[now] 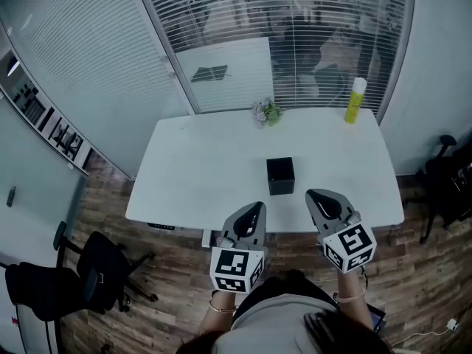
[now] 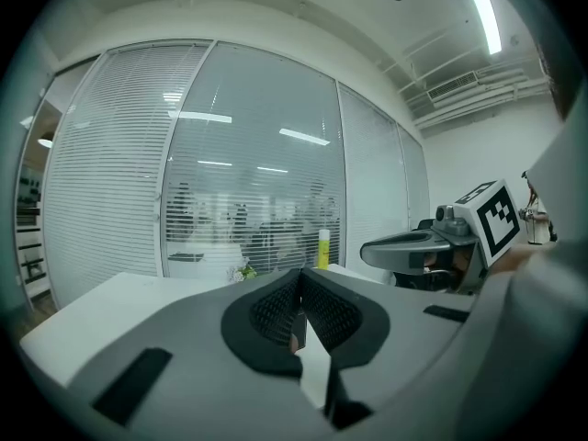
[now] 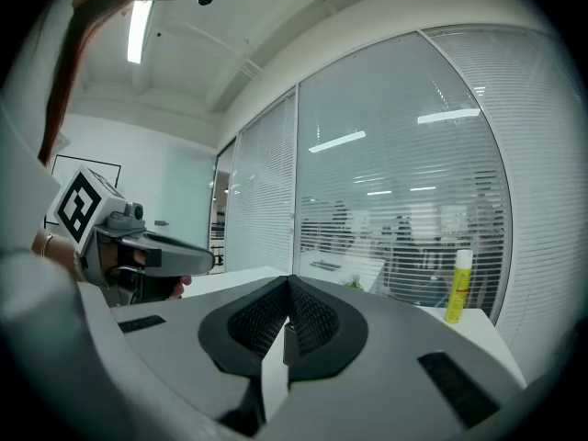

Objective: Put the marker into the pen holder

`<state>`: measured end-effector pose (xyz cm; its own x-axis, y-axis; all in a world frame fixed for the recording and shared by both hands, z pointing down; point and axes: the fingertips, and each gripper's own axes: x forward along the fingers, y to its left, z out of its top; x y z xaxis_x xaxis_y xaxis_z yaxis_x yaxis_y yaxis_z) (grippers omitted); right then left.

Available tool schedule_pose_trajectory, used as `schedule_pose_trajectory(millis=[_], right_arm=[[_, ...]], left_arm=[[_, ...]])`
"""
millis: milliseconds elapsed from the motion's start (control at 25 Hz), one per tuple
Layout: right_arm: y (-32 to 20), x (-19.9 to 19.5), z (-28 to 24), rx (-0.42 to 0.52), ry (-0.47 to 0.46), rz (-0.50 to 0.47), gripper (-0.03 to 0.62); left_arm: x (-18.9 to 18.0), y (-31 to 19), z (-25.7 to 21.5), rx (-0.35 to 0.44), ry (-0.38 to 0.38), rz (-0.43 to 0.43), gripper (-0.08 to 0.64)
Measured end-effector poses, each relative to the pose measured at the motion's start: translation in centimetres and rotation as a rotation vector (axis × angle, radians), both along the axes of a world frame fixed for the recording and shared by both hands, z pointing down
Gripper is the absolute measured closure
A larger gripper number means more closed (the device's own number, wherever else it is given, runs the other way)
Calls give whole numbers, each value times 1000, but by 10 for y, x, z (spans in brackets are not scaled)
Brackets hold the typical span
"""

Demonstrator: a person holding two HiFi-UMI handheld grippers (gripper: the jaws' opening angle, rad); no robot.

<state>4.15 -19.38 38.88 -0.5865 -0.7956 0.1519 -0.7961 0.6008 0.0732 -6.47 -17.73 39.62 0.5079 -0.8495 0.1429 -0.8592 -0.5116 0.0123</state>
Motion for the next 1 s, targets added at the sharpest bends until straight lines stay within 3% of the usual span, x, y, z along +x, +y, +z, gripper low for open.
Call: schedule_pose_trajectory(millis=[800, 1000], right_arm=[[1, -4, 8, -8, 23, 3, 565], [-2, -3, 14, -48, 23, 33, 565]], left_arm=[[9, 5, 5, 1, -16, 27, 540], [6, 6, 7, -9, -10, 23, 540]])
